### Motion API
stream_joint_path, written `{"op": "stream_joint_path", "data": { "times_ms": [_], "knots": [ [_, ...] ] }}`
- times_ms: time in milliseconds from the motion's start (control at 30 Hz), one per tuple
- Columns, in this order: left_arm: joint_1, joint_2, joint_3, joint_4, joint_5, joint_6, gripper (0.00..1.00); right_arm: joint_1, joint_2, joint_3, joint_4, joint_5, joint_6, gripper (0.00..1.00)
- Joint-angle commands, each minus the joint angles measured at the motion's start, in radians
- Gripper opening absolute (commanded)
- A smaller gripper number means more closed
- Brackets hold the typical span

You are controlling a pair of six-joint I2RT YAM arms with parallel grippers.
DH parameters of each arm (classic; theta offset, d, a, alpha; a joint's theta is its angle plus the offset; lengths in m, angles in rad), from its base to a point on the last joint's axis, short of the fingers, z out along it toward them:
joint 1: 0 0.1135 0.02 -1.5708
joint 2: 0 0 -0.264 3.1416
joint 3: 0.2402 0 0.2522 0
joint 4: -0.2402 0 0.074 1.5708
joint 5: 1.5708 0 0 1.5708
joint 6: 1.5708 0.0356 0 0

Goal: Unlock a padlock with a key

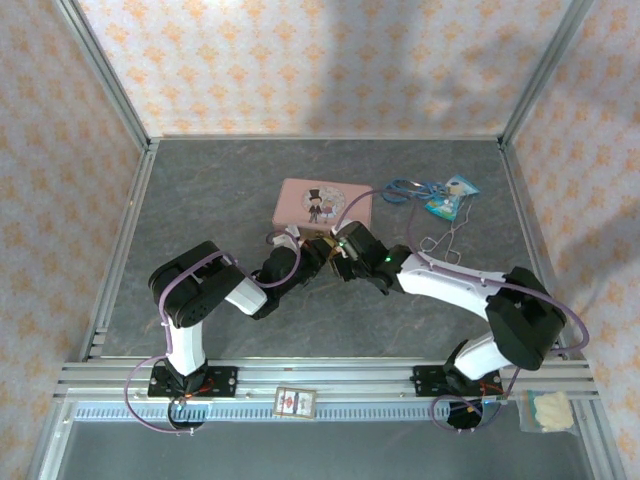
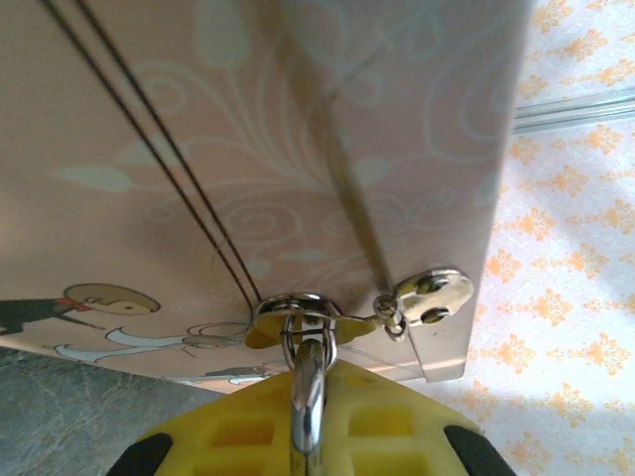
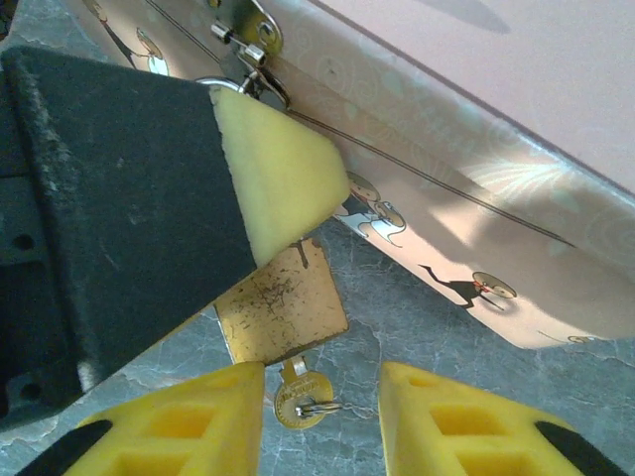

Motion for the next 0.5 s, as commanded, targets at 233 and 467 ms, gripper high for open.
{"op": "stream_joint_path", "data": {
  "times_ms": [233,467],
  "knots": [
    [0.013,-0.007,0.012,0.094,0.023,0.011,0.00,0.015,-0.023,-0.004,-0.038,0.017,-0.012,0.33],
    [0.015,0.003,0.015,0.108,0.037,0.004,0.00,0.015,-0.025,-0.019,-0.020,0.002,-0.001,0.32]
  ]
}}
